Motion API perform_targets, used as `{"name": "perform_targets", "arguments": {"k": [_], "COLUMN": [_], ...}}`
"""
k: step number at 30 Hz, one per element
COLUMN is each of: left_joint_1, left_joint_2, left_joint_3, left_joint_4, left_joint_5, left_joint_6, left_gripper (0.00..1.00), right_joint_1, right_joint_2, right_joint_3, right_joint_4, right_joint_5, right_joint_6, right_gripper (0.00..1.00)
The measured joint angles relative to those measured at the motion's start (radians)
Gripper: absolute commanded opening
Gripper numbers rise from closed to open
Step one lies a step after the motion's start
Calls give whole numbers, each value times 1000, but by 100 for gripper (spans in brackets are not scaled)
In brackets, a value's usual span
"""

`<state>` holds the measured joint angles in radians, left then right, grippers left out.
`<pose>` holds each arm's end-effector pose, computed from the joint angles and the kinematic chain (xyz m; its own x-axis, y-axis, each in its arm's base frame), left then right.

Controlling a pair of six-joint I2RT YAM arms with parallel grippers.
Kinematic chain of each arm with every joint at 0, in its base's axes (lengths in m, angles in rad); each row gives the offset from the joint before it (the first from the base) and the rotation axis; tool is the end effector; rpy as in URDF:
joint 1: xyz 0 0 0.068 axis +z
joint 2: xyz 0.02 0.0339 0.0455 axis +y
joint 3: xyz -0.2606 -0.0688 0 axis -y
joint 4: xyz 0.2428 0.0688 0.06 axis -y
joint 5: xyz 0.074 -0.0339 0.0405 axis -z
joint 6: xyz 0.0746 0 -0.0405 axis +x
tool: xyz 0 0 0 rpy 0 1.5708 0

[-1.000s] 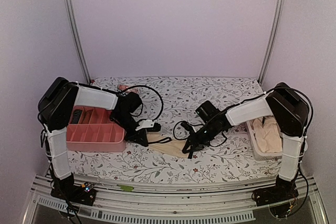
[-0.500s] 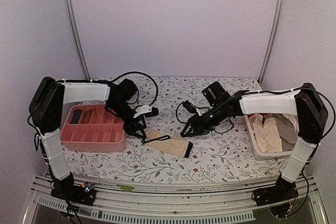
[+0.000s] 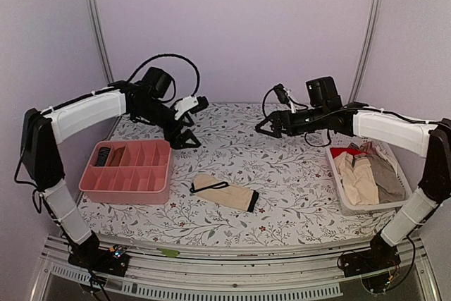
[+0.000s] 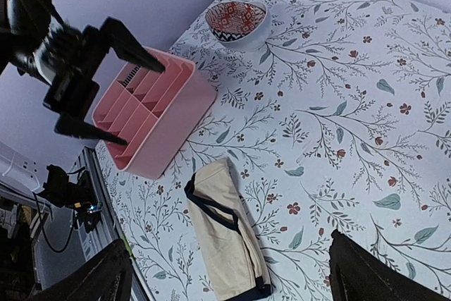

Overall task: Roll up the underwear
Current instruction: Smooth out the underwear at the center of the board, then rotate the underwear at the center of the board.

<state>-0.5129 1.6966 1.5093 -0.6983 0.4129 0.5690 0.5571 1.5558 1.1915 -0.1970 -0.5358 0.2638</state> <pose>0.3273 -0.2187 0.2756 -0.2070 0.6830 -0.7005 0.9285 0.3627 0.0792 0.3035 0.2339 0.2701 -0.6504 -0.1410 -0.7464 -0.6752 0.5574 0.4831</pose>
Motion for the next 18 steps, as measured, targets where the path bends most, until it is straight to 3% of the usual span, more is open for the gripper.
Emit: {"name": "perform_targets", "arguments": {"k": [4, 7, 12, 15, 18], "left_joint_1": [-24, -93, -204, -204, -199], "left_joint_2": [82, 74, 84, 117, 159], "left_joint_3": [-147, -340, -429, -427, -418], "left_joint_4": [-22, -9, 47, 112, 158], "left_joint_5": [29, -3, -38, -56, -74], "left_joint_6": [-6, -18, -61, -98, -124], "left_gripper": [92, 71, 38, 31, 29], "right_joint_1": [-19, -19, -10, 2, 29], "right_joint_2": [158, 262, 407, 465, 509], "right_joint_3": [105, 138, 182, 210, 232], "right_joint_4": [-90, -167, -290, -328, -346], "right_joint_5": [-69, -80, -48, -26, -16], "right_joint_6": [-54, -95, -141, -159, -172], "right_gripper": [83, 75, 61, 51, 41]}}
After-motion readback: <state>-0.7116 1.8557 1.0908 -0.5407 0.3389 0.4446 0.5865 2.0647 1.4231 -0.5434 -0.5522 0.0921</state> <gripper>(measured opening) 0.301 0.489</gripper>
